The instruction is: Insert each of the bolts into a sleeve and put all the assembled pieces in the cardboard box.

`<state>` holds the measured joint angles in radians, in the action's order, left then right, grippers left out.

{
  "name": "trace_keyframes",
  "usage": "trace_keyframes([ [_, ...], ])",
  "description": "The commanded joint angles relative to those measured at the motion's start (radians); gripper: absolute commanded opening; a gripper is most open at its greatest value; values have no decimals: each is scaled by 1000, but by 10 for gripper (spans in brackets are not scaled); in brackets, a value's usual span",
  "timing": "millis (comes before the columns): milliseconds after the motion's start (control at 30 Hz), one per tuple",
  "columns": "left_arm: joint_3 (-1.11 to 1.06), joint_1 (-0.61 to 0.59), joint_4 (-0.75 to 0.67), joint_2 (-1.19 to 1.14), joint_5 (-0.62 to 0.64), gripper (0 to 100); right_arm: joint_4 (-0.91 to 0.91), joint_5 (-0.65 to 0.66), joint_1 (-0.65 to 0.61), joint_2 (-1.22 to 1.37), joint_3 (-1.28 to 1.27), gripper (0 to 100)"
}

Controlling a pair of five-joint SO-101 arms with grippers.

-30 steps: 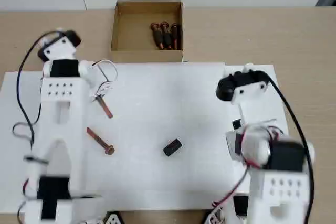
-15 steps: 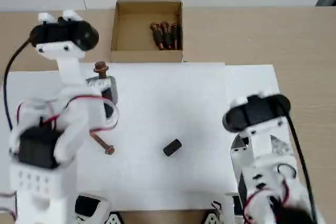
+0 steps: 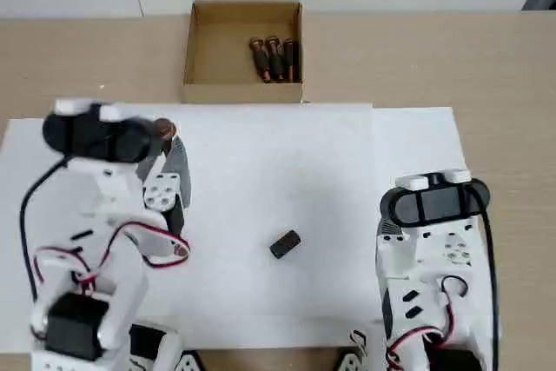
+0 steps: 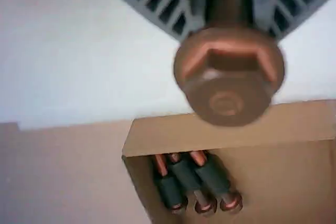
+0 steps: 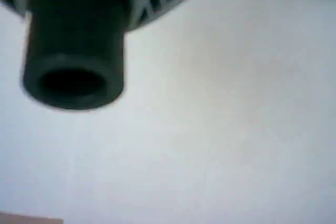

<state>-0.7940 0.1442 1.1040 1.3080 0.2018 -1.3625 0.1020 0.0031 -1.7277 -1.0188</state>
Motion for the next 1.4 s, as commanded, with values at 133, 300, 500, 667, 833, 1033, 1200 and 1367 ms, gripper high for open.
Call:
trace_keyframes([
  [133,-263,8,-147,249,89,6,90,-12,-124,-87,-127,3],
  [300,-386,97,-238,388,123,6,229,-100,-340,-87,-222,3],
  [500,-483,207,-287,512,132,6,410,-95,-532,-85,-347,3],
  [667,-484,219,-287,511,253,6,498,-95,-668,-85,-414,3],
  [833,-486,219,-287,511,368,6,516,-95,-776,-85,-423,3],
  [1033,-484,221,-321,511,431,6,516,-41,-794,-85,-456,3],
  [1200,-484,265,-316,511,442,6,518,-25,-794,-85,-473,3],
  [1367,-484,315,-315,508,442,6,518,-23,-788,-85,-465,3],
])
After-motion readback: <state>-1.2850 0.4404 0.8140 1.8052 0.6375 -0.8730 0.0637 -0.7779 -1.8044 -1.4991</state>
